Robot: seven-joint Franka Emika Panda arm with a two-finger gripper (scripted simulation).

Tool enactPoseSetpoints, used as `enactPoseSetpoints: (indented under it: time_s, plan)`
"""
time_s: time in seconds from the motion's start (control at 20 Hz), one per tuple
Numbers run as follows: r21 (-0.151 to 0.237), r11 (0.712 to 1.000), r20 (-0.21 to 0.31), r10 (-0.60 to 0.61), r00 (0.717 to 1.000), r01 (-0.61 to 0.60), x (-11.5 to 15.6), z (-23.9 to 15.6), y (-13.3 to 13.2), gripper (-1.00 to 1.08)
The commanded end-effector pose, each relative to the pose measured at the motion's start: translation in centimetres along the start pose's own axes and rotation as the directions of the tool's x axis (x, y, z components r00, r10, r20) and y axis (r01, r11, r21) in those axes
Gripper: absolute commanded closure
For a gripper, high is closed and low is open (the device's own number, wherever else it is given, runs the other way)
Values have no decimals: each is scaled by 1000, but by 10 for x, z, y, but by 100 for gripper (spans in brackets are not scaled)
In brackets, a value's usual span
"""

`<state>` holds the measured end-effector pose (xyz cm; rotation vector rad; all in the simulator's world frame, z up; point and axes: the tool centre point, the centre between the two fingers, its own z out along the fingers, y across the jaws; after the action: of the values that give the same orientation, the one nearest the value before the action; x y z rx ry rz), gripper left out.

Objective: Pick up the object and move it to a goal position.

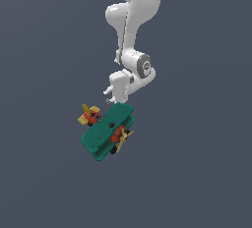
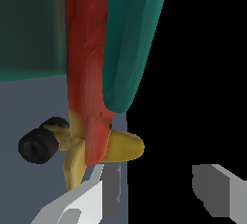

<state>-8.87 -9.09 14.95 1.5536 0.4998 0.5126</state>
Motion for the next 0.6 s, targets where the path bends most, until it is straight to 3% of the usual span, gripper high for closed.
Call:
enactPoseSetpoints:
  time_s: [0.0, 0.55]
  plan:
    - [-9, 1000, -39, 7, 999, -8, 6, -2, -1, -20]
    - [-29, 999, -202, 38, 979, -45, 30, -15, -5, -20]
